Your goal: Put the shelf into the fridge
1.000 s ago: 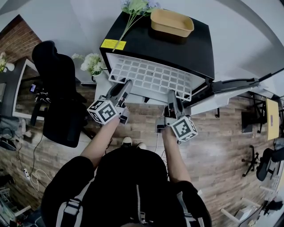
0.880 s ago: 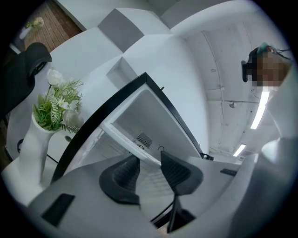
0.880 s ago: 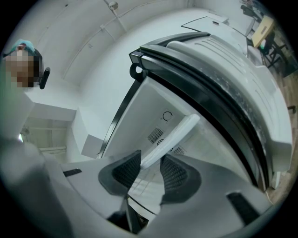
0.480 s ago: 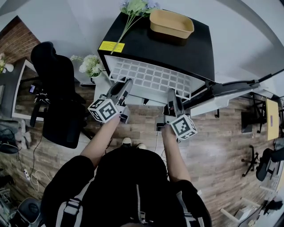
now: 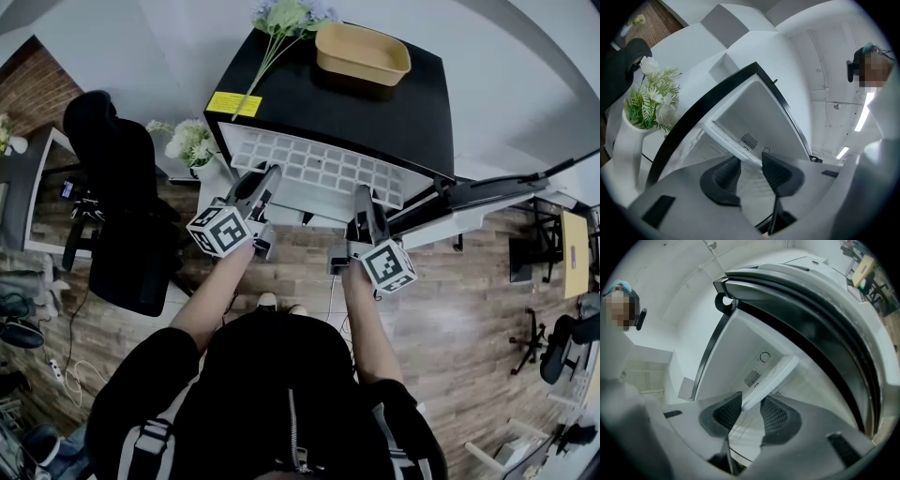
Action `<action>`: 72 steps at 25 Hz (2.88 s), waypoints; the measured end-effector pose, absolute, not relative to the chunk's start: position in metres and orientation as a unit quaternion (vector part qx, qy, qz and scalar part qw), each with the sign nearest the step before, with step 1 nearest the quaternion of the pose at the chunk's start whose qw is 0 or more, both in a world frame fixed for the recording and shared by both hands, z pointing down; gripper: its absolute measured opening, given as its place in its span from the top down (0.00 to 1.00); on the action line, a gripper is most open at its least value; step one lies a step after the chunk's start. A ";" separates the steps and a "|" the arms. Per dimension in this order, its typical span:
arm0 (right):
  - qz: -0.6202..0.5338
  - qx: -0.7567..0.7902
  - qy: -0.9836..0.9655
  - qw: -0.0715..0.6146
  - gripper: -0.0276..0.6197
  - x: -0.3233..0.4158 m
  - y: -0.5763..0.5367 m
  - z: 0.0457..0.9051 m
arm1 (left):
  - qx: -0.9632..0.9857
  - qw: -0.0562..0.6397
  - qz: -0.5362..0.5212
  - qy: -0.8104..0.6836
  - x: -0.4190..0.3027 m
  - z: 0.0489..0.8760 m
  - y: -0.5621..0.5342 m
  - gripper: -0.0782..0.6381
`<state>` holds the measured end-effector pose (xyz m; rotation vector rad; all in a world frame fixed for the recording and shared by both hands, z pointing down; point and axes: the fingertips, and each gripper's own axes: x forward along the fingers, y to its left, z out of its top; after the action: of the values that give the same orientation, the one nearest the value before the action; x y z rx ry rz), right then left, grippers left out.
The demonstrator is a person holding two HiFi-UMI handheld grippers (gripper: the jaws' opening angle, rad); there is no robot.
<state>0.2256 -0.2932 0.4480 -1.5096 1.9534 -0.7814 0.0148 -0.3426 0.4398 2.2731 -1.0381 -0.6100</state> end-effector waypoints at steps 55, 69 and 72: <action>-0.308 -0.563 0.708 0.296 0.76 0.242 -0.347 0.449 | 0.835 0.302 -0.234 -0.397 0.028 0.441 -0.396 0.68; -0.266 -0.557 0.764 0.185 0.87 0.221 -0.295 0.469 | 0.879 0.168 -0.054 -0.442 0.024 0.461 -0.333 0.81; -0.249 -0.565 0.771 0.157 0.93 0.219 -0.284 0.472 | 0.885 0.142 -0.025 -0.442 0.020 0.464 -0.320 0.82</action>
<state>0.2187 -0.2838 0.4721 -1.6164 2.2066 -0.7121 0.0205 -0.3197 0.4640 2.5552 -1.2761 -0.0716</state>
